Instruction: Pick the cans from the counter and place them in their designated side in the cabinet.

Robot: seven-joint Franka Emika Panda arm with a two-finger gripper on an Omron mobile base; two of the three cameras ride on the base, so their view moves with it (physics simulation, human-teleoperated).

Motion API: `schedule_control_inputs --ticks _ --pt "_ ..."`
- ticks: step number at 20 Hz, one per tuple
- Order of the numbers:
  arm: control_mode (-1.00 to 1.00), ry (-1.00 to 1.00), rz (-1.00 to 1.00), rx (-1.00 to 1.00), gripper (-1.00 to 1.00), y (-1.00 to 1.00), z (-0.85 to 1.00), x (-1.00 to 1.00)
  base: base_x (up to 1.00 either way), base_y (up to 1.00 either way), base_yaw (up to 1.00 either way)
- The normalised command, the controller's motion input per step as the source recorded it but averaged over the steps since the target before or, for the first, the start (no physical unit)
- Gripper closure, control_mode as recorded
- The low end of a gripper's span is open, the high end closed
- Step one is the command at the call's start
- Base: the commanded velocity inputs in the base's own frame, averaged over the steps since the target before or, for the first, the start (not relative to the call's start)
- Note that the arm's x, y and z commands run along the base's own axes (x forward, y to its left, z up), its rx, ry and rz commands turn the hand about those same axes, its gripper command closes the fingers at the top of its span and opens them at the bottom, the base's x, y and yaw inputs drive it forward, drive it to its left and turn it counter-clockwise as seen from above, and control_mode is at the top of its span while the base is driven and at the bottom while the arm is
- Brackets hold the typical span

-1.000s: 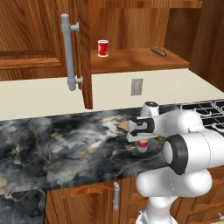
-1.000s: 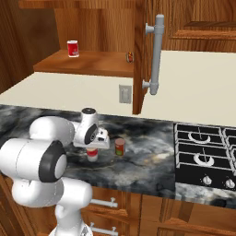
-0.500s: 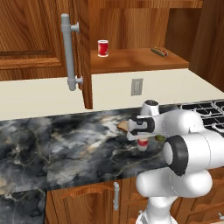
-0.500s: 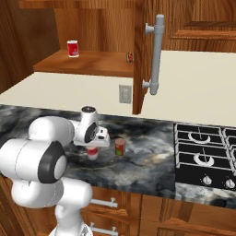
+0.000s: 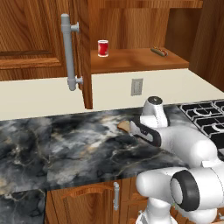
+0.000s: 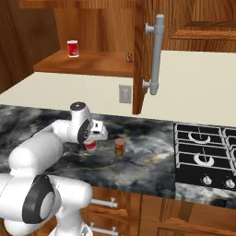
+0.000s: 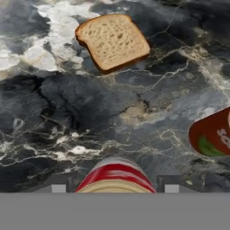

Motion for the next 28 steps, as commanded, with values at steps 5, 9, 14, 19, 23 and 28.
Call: schedule_control_inputs --ticks 5,9,14,19,23,28 --pt "-1.00 -0.13 0.06 -0.01 1.00 0.00 0.51 -0.24 0.00 0.00 0.00" --pt "-1.00 -0.12 0.09 0.00 1.00 0.00 0.55 -0.27 0.00 0.00 0.00" --pt "-1.00 -0.16 0.11 0.00 1.00 0.04 0.53 -0.34 0.00 0.00 0.00" --pt "-1.00 -0.11 0.11 -0.01 1.00 0.09 0.52 -0.41 0.00 0.00 0.00" --pt "-1.00 -0.01 0.08 -0.06 1.00 0.03 0.41 -0.57 0.00 0.00 0.00" --pt "-1.00 0.02 0.06 -0.09 1.00 0.01 0.40 -0.58 0.00 0.00 0.00"
